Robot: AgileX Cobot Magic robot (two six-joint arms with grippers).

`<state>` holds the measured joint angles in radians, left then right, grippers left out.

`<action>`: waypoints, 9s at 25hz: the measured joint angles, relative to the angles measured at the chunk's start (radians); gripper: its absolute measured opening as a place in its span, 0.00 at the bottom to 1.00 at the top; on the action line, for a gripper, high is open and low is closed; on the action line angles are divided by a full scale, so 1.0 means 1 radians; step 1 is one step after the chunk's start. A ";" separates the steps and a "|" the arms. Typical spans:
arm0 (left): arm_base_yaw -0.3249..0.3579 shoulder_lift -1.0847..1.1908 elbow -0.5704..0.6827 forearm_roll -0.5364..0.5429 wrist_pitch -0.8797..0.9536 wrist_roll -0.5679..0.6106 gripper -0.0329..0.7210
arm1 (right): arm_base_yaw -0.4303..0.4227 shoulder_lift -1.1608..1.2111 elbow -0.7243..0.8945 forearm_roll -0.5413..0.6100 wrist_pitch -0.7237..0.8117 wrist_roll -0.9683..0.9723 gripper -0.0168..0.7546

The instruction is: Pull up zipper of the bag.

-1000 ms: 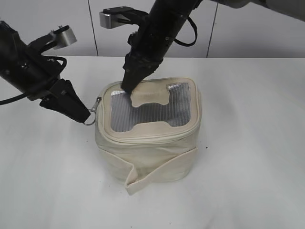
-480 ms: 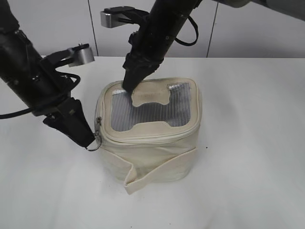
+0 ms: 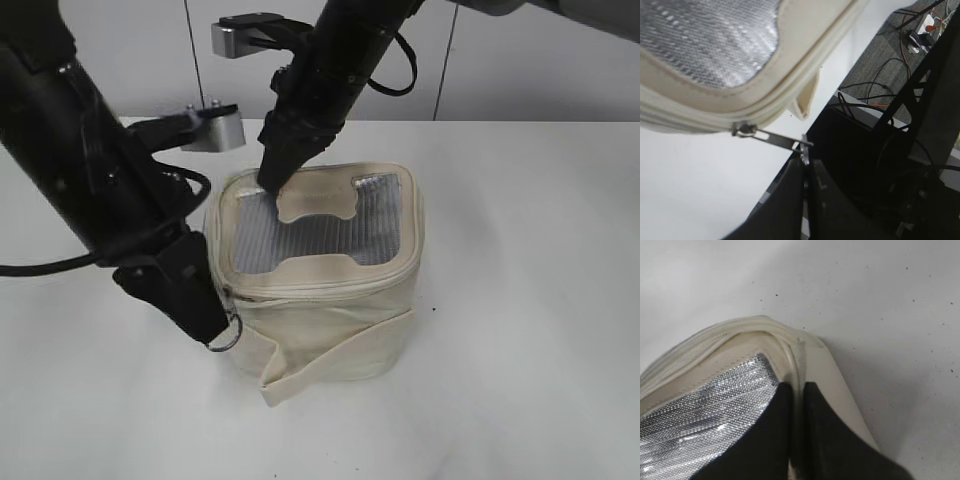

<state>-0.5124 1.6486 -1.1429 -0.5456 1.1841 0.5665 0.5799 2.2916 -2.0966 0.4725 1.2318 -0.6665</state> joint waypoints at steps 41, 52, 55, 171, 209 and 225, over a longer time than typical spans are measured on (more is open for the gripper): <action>-0.338 -0.183 0.001 0.349 -0.335 -0.392 0.66 | -0.008 -0.011 -0.032 -0.017 -0.007 0.151 0.63; -0.158 -0.191 0.001 0.389 -0.436 -0.392 0.68 | -0.080 -0.135 -0.034 -0.175 -0.008 0.272 0.69; -0.096 -0.190 0.001 0.382 -0.502 -0.368 0.68 | -0.132 -0.164 -0.031 -0.177 -0.009 0.305 0.69; -0.068 0.611 -0.886 -0.076 0.021 0.064 0.14 | -0.405 -0.473 1.092 0.478 -0.463 -0.503 0.03; -0.068 0.611 -0.886 -0.077 0.022 0.064 0.14 | -0.406 -0.336 1.079 0.859 -0.521 -1.006 0.24; -0.068 0.611 -0.886 -0.077 0.021 0.064 0.14 | -0.405 -0.388 1.069 0.542 -0.461 -0.602 0.03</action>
<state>-0.5807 2.2591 -2.0290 -0.6222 1.2050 0.6307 0.1753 1.9034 -1.0281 1.0144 0.7710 -1.2685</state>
